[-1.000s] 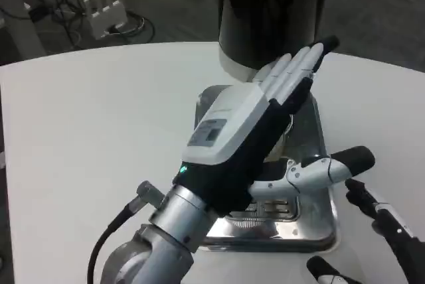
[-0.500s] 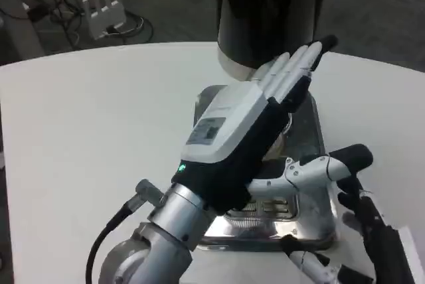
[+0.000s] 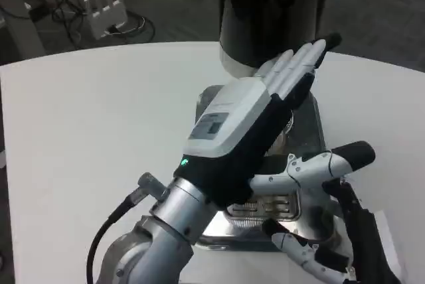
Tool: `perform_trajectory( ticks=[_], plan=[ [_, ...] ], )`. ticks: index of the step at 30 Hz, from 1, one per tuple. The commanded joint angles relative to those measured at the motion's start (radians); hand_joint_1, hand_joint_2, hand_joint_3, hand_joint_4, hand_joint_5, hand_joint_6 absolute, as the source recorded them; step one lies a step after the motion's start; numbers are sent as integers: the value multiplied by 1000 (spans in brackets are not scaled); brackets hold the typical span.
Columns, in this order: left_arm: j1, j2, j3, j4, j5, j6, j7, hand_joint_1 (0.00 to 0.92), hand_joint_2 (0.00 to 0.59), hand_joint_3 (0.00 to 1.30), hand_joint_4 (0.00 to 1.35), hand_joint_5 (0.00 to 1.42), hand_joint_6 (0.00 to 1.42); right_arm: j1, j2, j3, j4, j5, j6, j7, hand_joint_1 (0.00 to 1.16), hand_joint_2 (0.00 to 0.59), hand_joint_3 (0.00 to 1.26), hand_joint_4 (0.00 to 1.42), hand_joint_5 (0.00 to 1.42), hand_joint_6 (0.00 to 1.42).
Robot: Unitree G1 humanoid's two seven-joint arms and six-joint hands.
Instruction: Grasp the cup under the faucet to collect the drink, then remove the cup.
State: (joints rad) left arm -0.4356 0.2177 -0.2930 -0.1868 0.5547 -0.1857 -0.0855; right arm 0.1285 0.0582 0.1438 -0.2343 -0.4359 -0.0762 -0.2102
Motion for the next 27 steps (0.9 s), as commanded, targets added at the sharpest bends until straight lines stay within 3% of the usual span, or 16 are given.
perform_trajectory(
  ticks=[1, 8, 19, 27],
  plan=[
    [11, 9, -8, 19, 0, 16, -31, 0, 140, 0, 0, 0, 0, -30, 10, 6, 32, -10, 24, -26, 833, 175, 91, 109, 142, 186],
    [13, 13, -13, 7, 8, 17, -43, 0, 141, 0, 0, 0, 0, -87, 17, 11, 85, -14, 57, -54, 838, 176, 93, 115, 144, 190],
    [7, 27, -19, -6, 35, 15, -42, 0, 124, 0, 0, 0, 0, -171, 44, 70, 144, -38, 96, -121, 850, 171, 93, 116, 144, 194],
    [-4, 31, -16, -11, 33, 23, -47, 0, 119, 0, 0, 0, 0, -238, 48, 79, 171, -20, 107, -139, 847, 165, 93, 116, 154, 206]
  ],
)
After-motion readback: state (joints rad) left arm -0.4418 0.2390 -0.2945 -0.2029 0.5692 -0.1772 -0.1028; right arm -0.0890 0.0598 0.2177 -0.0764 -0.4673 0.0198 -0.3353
